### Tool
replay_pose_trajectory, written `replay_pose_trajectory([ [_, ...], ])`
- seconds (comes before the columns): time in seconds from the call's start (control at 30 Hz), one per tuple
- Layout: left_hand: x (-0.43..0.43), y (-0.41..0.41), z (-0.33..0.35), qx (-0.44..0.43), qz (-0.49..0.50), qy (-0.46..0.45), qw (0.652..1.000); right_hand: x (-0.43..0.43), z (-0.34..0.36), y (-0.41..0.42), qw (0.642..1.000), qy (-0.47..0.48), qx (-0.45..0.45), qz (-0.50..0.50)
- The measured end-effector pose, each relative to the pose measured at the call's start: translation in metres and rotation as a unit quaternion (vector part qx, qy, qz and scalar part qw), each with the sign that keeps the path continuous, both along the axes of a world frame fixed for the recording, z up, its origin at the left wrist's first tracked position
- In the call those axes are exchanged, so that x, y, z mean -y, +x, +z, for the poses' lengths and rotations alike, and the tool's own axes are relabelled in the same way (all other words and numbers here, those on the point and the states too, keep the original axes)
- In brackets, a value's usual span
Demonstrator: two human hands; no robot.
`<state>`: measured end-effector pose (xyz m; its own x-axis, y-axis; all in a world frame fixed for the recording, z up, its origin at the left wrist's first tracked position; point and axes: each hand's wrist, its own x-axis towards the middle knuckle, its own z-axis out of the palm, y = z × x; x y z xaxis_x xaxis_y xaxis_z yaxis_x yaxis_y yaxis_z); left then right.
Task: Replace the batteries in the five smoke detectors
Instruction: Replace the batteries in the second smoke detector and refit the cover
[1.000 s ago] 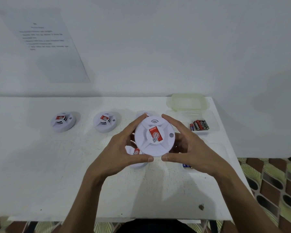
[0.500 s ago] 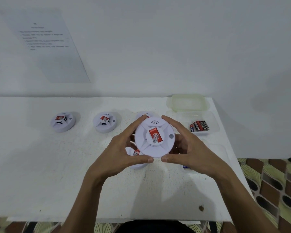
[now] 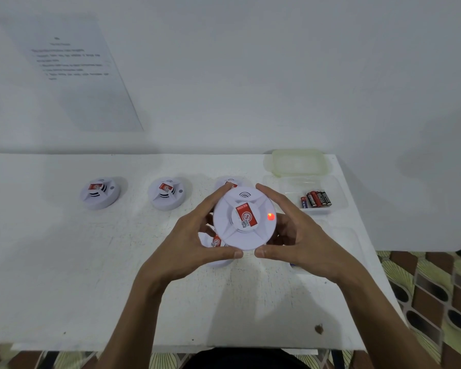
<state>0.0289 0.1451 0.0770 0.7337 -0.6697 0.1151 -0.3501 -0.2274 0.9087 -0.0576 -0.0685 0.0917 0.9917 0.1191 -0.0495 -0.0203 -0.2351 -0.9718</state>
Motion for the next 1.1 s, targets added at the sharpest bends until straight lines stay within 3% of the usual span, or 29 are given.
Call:
replay_pose_trajectory([
  [1.1,-0.0072,-0.0070,-0.0019,-0.014,0.010,-0.002,1.000,-0.0073,-0.0010,-0.0037,1.000,-0.019,0.011,0.009],
])
